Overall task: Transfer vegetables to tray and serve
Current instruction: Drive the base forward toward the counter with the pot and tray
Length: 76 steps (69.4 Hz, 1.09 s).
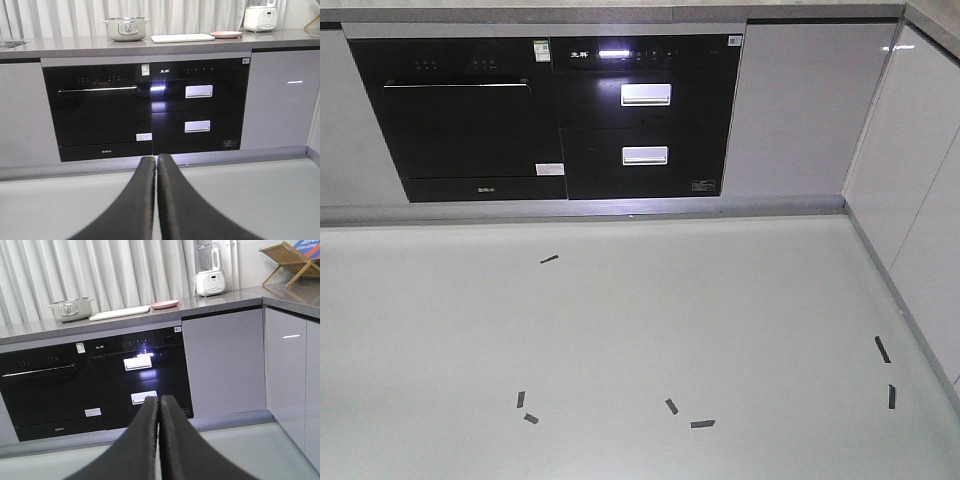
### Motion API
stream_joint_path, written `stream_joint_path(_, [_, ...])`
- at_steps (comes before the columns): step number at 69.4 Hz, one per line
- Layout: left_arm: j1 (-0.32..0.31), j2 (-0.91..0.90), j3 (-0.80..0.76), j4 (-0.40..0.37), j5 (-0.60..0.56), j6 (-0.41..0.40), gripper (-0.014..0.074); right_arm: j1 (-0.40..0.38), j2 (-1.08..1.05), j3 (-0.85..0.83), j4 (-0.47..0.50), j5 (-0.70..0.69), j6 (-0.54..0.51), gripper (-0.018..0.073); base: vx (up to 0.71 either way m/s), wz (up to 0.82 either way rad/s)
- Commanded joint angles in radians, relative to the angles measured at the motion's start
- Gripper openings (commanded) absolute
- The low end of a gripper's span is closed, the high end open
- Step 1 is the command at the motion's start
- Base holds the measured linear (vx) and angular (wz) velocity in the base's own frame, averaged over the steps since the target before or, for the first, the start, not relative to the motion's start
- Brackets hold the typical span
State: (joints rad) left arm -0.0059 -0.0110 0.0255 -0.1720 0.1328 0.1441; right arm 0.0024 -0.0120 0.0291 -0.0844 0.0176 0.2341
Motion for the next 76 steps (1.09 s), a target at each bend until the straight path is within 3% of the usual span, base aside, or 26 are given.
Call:
stream_joint_path(1, [0.001, -0.014, 0.027, -0.010, -0.068, -0.008, -0.0006, -0.005, -0.007, 0.015, -0.009, -0.077, -0.003, -0.0003, 0.00, 0.00])
stream_joint_path(76, [0.001, -0.014, 0.027, -0.010, -0.068, -0.008, -0.0006, -0.005, -0.007, 0.015, -0.009, -0.075, -0.003, -0.0003, 0.00, 0.00])
